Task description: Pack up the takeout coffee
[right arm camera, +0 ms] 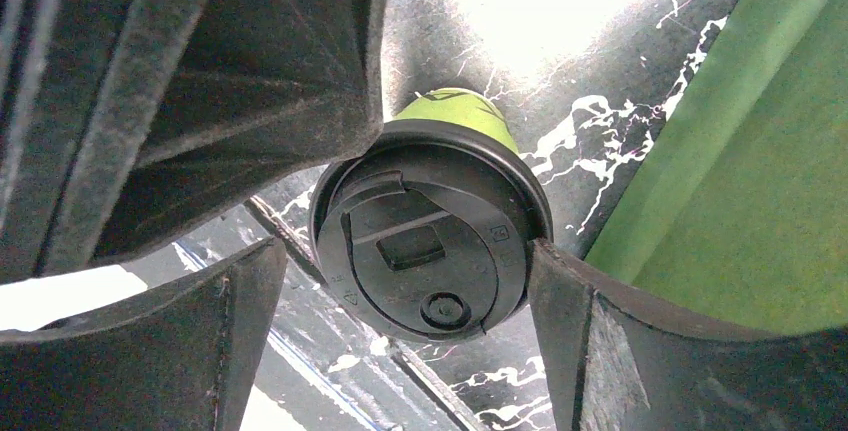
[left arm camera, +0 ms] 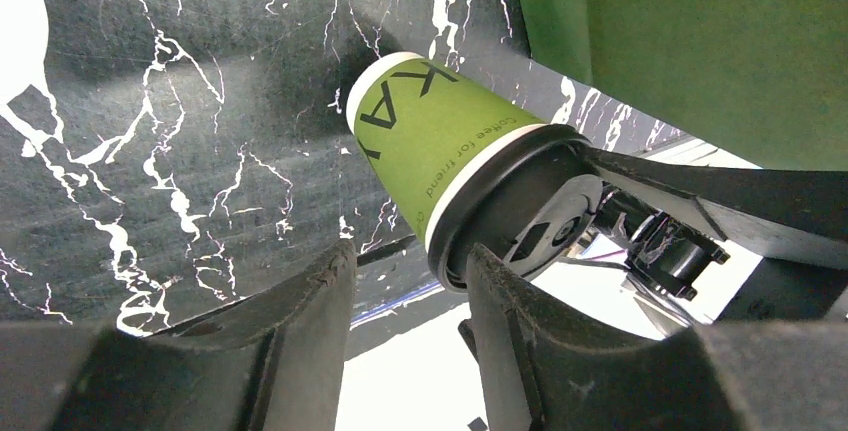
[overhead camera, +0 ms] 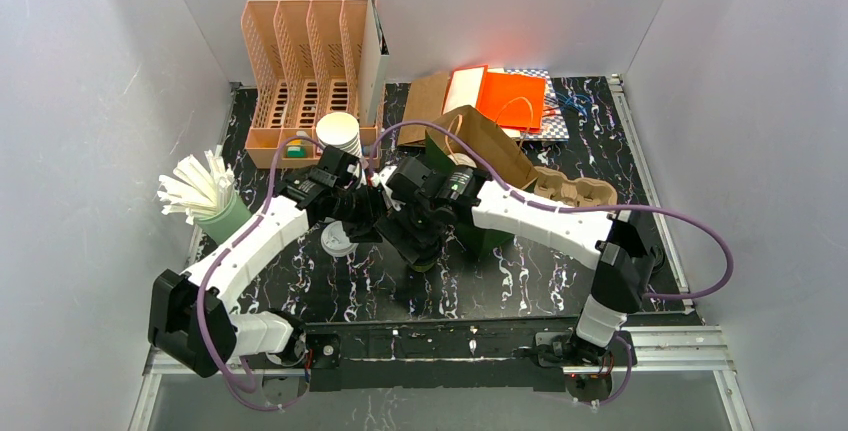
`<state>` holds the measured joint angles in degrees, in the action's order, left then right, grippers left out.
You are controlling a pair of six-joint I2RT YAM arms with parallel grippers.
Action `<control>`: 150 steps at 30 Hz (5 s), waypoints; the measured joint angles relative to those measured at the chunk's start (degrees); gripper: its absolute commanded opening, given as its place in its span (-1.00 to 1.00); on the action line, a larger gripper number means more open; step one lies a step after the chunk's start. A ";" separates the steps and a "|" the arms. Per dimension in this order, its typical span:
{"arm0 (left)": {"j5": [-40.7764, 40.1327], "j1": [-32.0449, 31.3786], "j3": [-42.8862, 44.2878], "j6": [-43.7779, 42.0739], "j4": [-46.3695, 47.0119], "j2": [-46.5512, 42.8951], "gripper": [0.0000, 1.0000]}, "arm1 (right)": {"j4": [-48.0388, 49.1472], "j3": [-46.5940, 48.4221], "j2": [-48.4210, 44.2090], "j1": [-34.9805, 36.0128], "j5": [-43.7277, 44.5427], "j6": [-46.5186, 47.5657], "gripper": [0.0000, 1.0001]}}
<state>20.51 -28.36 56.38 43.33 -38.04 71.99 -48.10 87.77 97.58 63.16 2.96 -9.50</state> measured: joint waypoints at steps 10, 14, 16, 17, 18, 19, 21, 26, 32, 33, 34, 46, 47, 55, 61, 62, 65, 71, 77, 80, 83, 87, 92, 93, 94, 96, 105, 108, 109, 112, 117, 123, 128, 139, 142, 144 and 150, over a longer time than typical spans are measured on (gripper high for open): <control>0.70 0.13 -1.60 0.68 3.45 -2.14 0.22 | 3.74 -2.49 0.20 0.04 -1.95 0.87 0.91; 4.07 0.11 -4.85 1.55 7.23 -1.73 0.22 | 4.22 -3.45 0.28 0.04 -3.10 1.44 0.91; 5.14 0.09 -5.60 1.38 8.35 -1.03 0.21 | 4.85 -3.45 0.31 0.02 -3.37 1.36 0.91; 5.49 0.09 -5.84 1.22 8.79 -0.70 0.20 | 4.98 -3.48 0.31 0.02 -3.41 1.31 0.91; 5.95 0.09 -6.08 1.03 9.27 -0.31 0.18 | 5.01 -3.48 0.31 0.02 -3.41 1.27 0.91; 6.03 0.04 -6.12 0.98 9.38 0.46 0.17 | 5.03 -3.48 0.31 0.02 -3.39 1.20 0.92; 6.23 0.00 -6.19 0.74 9.68 1.57 0.16 | 5.03 -3.45 0.31 0.00 -3.34 1.03 0.93; 6.36 0.00 -6.27 0.28 9.79 2.12 0.14 | 4.94 -3.45 0.17 -0.02 -1.55 0.66 0.96; 6.54 0.00 -6.27 -0.39 9.73 2.45 0.12 | 4.48 -3.45 -2.93 -0.02 0.98 -0.83 0.96; 6.56 0.00 -6.27 -0.46 9.73 2.49 0.12 | 4.42 -3.45 -3.63 -0.02 1.25 -1.16 0.96; 6.56 0.00 -6.27 -0.52 9.73 2.49 0.12 | 4.35 -3.45 -4.46 -0.02 1.57 -1.70 0.92; 6.45 0.00 -0.59 -1.07 8.85 1.88 0.20 | 3.30 -9.53 -18.82 -0.02 8.63 -22.40 0.42; 6.40 0.00 0.11 -1.40 8.85 1.66 0.20 | 3.96 -11.41 -21.16 -0.02 8.94 -24.63 0.39; 3.37 -2.62 5.42 -10.05 8.63 -0.02 0.96 | 12.46 -25.09 -31.67 -0.02 9.84 -37.53 0.40; -1.73 -8.76 7.26 -21.51 7.93 -0.22 0.96 | 19.76 -40.46 -42.03 0.00 12.46 -45.24 0.21; -2.58 -9.90 7.54 -23.58 7.76 -0.13 0.93 | 21.11 -43.01 -43.98 0.00 13.11 -46.73 0.20; -4.90 -12.81 8.61 -29.46 7.52 0.39 0.90 | 25.27 -49.07 -47.80 -0.02 14.40 -50.99 0.19; -6.56 -16.50 9.38 -39.01 7.39 0.96 0.89 | 34.67 -54.27 -47.10 -0.02 15.39 -56.43 0.07; -6.14 -17.94 9.53 -45.16 5.62 2.34 0.95 | 48.15 -64.43 -48.39 -0.37 15.58 -60.85 -0.03; -6.14 -18.34 9.53 -46.93 4.20 2.58 0.96 | 51.95 -66.51 -49.29 -0.57 15.78 -62.20 -0.03; -6.10 -18.49 9.64 -48.13 2.99 2.75 0.96 | 55.49 -66.90 -48.59 -0.63 15.72 -62.71 -0.02; -5.42 -18.53 9.75 -49.03 2.16 4.17 0.96 | 58.64 -66.66 -45.46 -0.83 15.21 -62.25 -0.04; -4.37 -18.64 9.75 -49.53 1.55 6.88 0.95 | 59.21 -64.72 -42.07 -1.18 14.95 -61.64 -0.09; -4.31 -18.67 9.75 -49.59 1.51 7.26 0.94 | 59.10 -64.50 -41.90 -1.25 14.95 -61.61 -0.09; -4.22 -18.67 9.77 -49.72 1.53 7.58 0.94 | 58.80 -64.19 -41.86 -1.33 14.99 -61.51 -0.08; -4.22 -18.67 9.84 -49.75 1.53 7.85 0.93 | 57.99 -63.60 -41.92 -1.38 14.97 -60.85 0.04; -4.28 -18.73 10.23 -49.44 1.49 8.17 0.93 | 45.72 -54.86 -47.12 -1.53 13.25 -53.24 0.71; -4.42 -18.75 10.51 -49.09 1.55 8.17 0.93 | 41.77 -54.58 -52.68 -1.53 14.01 -52.87 0.71; -4.42 -18.75 10.60 -48.98 1.60 8.17 0.93 | 40.41 -54.80 -54.97 -1.53 14.49 -53.11 0.71; -4.48 -18.75 10.78 -48.83 1.55 8.17 0.92 | 36.96 -56.26 -61.70 -1.53 15.91 -55.08 0.70; -4.59 -18.75 10.99 -48.81 1.51 8.17 0.81 | 35.36 -63.87 -69.44 -1.53 16.85 -60.37 0.38; -4.57 -18.75 11.02 -48.89 1.46 8.17 0.64 | 37.66 -72.74 -67.21 -1.73 15.65 -65.37 0.16; -4.57 -18.75 11.02 -49.37 1.18 8.17 0.63 | 49.90 -73.00 -55.36 -4.92 9.20 -65.26 0.02; -5.49 -18.75 10.99 -50.45 0.48 8.22 0.81 | 70.18 -73.57 -40.54 -15.91 -9.64 -63.84 -0.02; -6.32 -18.78 11.04 -50.77 0.46 8.50 0.77 | 72.74 -72.19 -37.73 -16.02 -12.33 -63.28 -0.02; -6.64 -18.82 11.19 -51.04 0.44 9.18 0.75 | 74.16 -71.73 -36.83 -16.20 -13.44 -63.06 -0.02; -6.75 -19.23 11.63 -51.54 0.48 11.28 0.72 | 76.96 -71.67 -36.46 -16.72 -14.34 -62.53 -0.02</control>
<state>13.76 -47.59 68.01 -8.21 -37.56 83.26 28.86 16.10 61.12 46.44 -11.38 -72.03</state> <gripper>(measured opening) 0.869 0.490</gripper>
